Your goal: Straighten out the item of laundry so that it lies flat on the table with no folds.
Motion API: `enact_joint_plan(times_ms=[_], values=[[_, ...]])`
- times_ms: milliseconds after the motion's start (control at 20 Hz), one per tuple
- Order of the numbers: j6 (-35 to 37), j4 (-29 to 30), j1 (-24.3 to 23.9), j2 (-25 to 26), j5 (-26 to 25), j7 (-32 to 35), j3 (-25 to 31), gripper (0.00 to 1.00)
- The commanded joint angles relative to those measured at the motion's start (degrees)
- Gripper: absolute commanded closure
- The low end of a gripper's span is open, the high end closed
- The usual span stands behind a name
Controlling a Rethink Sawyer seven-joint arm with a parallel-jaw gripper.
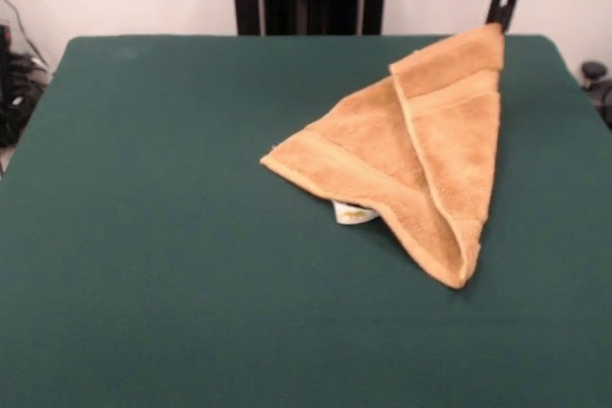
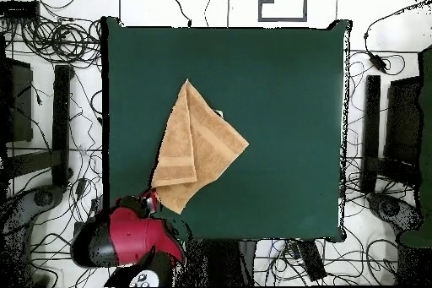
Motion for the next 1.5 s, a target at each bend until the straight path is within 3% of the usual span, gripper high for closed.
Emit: enact_joint_plan(times_ms=[50,300,650,1050,1500], values=[[23.20,-4.24,3.19,-3.81,6.19,17.66,-4.61,1.00],[28.16,-3.39,-1.94,-8.21,5.55,14.53,-1.13,1.00],[33.91,-5.12,-4.38,-9.68,5.25,14.42,0.39,1.00],[47.78,-11.15,-10.76,-10.84,3.26,8.66,3.54,1.00],[59.35,-15.31,-14.37,-12.81,2.96,7.98,5.52,1.00]])
